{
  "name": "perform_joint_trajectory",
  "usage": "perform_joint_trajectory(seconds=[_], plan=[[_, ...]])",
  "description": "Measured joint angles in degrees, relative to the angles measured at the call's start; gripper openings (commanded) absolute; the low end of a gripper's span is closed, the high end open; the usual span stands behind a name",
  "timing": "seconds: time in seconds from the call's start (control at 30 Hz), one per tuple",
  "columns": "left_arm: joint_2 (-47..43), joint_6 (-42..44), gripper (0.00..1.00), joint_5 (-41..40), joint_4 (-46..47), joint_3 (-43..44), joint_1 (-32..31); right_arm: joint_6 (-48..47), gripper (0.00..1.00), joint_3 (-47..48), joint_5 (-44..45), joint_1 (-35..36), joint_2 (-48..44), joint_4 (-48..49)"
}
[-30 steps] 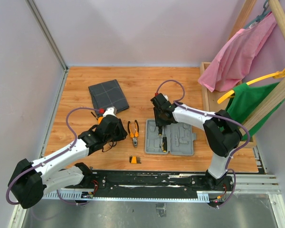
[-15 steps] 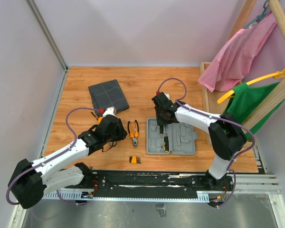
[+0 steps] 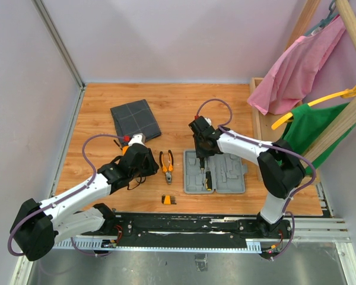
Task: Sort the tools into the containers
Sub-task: Adjust the screwdriver in the storage box.
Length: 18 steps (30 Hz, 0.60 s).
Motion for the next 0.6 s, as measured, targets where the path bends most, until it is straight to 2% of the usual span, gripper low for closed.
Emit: perform_joint_trajectory(seconds=[0.1, 0.4, 0.6], plan=[[0.0, 0.0, 0.38, 0.0, 0.0, 0.0, 0.0, 0.0, 0.28, 0.0, 0.0, 0.0, 2.3, 0.2], [0.0, 0.0, 0.39, 0.0, -0.8, 0.0, 0.1, 0.0, 0.52, 0.6, -0.3, 0.0, 3.0, 0.8], [0.0, 0.3, 0.42, -0.2, -1.5, 0.0, 0.7, -1.0, 0.57, 0.0, -1.0, 0.0, -1.4, 0.9]])
